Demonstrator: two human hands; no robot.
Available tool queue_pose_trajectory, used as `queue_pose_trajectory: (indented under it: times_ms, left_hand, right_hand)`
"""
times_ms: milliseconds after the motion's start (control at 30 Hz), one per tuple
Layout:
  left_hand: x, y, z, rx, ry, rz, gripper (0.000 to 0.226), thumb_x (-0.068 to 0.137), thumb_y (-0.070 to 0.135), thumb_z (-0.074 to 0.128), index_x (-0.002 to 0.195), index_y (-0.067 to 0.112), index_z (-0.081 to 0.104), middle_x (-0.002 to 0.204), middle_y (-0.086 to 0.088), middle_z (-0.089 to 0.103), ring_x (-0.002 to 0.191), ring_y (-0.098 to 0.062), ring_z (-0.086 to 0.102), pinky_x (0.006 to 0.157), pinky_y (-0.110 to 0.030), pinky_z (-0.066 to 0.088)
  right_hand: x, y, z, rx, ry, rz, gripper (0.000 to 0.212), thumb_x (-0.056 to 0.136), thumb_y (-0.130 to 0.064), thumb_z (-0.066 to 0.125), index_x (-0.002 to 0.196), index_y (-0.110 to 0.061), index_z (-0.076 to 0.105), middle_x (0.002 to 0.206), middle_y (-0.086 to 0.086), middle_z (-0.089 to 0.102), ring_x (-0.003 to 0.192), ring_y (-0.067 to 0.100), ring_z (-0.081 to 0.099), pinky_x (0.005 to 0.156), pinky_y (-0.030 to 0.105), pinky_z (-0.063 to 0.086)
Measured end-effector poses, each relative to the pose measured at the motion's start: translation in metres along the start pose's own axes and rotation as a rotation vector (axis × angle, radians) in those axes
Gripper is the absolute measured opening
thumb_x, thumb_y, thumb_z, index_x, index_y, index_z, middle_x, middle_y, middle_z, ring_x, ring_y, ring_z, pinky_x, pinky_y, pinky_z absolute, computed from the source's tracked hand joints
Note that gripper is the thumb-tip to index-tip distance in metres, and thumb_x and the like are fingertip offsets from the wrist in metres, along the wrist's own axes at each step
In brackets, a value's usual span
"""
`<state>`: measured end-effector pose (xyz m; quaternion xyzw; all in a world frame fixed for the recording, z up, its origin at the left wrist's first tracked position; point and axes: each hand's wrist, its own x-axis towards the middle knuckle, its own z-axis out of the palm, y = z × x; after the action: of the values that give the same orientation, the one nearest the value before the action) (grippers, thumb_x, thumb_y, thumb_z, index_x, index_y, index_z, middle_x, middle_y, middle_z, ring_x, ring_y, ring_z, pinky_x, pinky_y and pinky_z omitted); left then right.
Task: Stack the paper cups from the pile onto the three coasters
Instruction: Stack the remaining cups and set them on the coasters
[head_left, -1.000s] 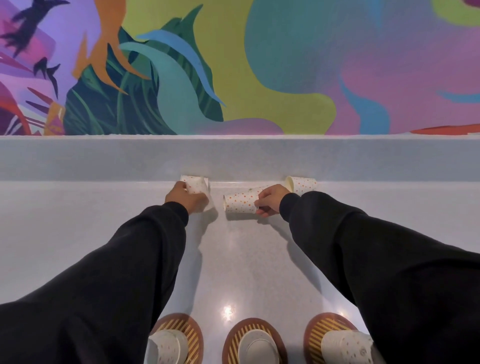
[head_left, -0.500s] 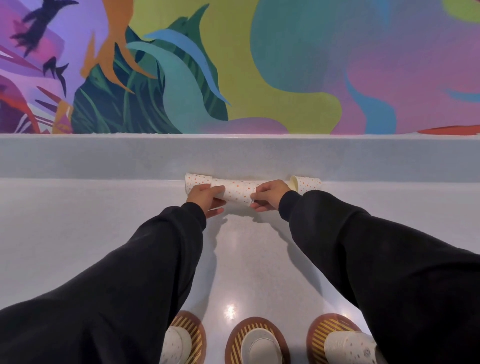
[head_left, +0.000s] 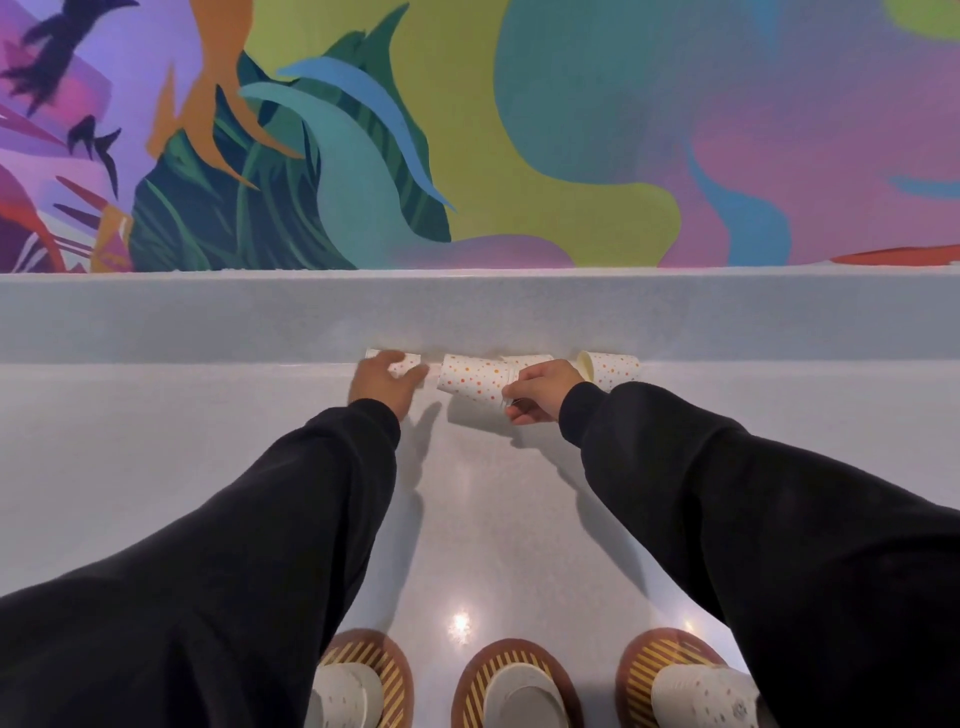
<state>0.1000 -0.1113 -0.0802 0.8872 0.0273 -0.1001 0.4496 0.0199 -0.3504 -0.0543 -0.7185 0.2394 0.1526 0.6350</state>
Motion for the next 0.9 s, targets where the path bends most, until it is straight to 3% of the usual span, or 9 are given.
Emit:
queue_pose_trajectory:
  times_ms: [67, 200, 300, 400, 533, 633, 733, 833, 900]
  left_hand:
    - [0.013, -0.01, -0.009, 0.333, 0.067, 0.163, 0.057, 0.09, 0.033, 0.075, 0.141, 0.017, 0.055, 0.145, -0.009, 0.05, 0.128, -0.031, 0.054, 0.11, -0.044, 0.044]
    - [0.028, -0.028, -0.016, 0.96, -0.083, 0.318, 0.082, 0.085, 0.023, 0.072, 0.155, 0.028, 0.031, 0.164, -0.002, 0.029, 0.148, -0.029, 0.03, 0.113, -0.049, 0.04]
    - [0.034, -0.032, -0.017, 1.056, -0.111, 0.33, 0.086, 0.083, 0.027, 0.07, 0.156, 0.027, 0.026, 0.157, -0.002, 0.037, 0.142, -0.028, 0.037, 0.109, -0.047, 0.042]
    - [0.034, -0.034, -0.018, 1.177, -0.093, 0.334, 0.082, 0.085, 0.048, 0.065, 0.155, 0.029, 0.025, 0.141, -0.006, 0.047, 0.127, -0.029, 0.046, 0.101, -0.043, 0.042]
    - [0.031, -0.036, -0.015, 1.237, -0.205, 0.191, 0.066, 0.079, 0.056, 0.064, 0.138, 0.03, 0.046, 0.125, -0.002, 0.048, 0.117, -0.027, 0.05, 0.093, -0.041, 0.044]
    - [0.021, -0.02, -0.017, 0.98, -0.227, 0.017, 0.071, 0.07, 0.062, 0.066, 0.129, 0.024, 0.05, 0.122, -0.003, 0.055, 0.113, -0.029, 0.058, 0.096, -0.045, 0.047]
    - [0.01, 0.01, -0.029, 0.404, -0.108, -0.096, 0.073, 0.074, 0.049, 0.082, 0.131, 0.017, 0.049, 0.12, -0.008, 0.061, 0.109, -0.032, 0.06, 0.094, -0.041, 0.051]
    - [-0.015, 0.049, -0.048, -0.204, -0.094, -0.115, 0.054, 0.08, 0.033, 0.085, 0.121, 0.012, 0.057, 0.118, -0.011, 0.068, 0.105, -0.031, 0.066, 0.088, -0.041, 0.055]
    - [-0.043, 0.071, -0.058, -0.432, -0.178, -0.102, 0.029, 0.085, 0.026, 0.081, 0.106, 0.015, 0.064, 0.114, -0.013, 0.072, 0.102, -0.03, 0.07, 0.092, -0.043, 0.056]
  right_hand:
    - [-0.001, 0.0, -0.003, -0.005, 0.021, 0.016, 0.012, 0.089, 0.0, 0.076, 0.081, -0.003, 0.069, 0.067, 0.016, 0.072, 0.065, 0.025, 0.07, 0.073, 0.036, 0.066]
    - [-0.004, 0.003, -0.004, -0.021, 0.043, 0.045, 0.008, 0.089, 0.001, 0.075, 0.085, -0.002, 0.069, 0.069, 0.018, 0.071, 0.062, 0.025, 0.069, 0.073, 0.038, 0.065]
    - [-0.007, 0.004, -0.007, -0.032, 0.055, 0.062, 0.007, 0.089, 0.001, 0.075, 0.087, -0.001, 0.069, 0.067, 0.017, 0.071, 0.06, 0.024, 0.068, 0.069, 0.036, 0.065]
    - [-0.011, 0.003, -0.011, -0.047, 0.052, 0.072, 0.007, 0.09, 0.0, 0.075, 0.089, 0.0, 0.068, 0.069, 0.017, 0.07, 0.064, 0.026, 0.068, 0.075, 0.039, 0.065]
    - [-0.018, 0.0, -0.014, -0.05, 0.052, 0.086, 0.011, 0.091, -0.001, 0.075, 0.086, -0.003, 0.065, 0.069, 0.017, 0.069, 0.064, 0.025, 0.068, 0.08, 0.041, 0.064]
    - [-0.024, -0.004, -0.015, -0.06, 0.053, 0.079, 0.01, 0.09, -0.001, 0.076, 0.088, -0.003, 0.067, 0.07, 0.016, 0.07, 0.067, 0.025, 0.069, 0.086, 0.046, 0.064]
    - [-0.035, -0.01, -0.015, -0.075, 0.063, 0.063, 0.012, 0.09, -0.002, 0.078, 0.094, -0.005, 0.067, 0.078, 0.019, 0.073, 0.069, 0.025, 0.071, 0.083, 0.043, 0.065]
    - [-0.052, -0.018, -0.013, -0.079, 0.058, 0.04, 0.013, 0.09, -0.003, 0.078, 0.092, -0.007, 0.066, 0.093, 0.026, 0.076, 0.076, 0.028, 0.073, 0.084, 0.043, 0.065]
    - [-0.067, -0.024, -0.011, -0.054, 0.049, 0.023, 0.011, 0.091, -0.004, 0.078, 0.096, -0.003, 0.068, 0.092, 0.026, 0.076, 0.075, 0.028, 0.073, 0.087, 0.044, 0.064]
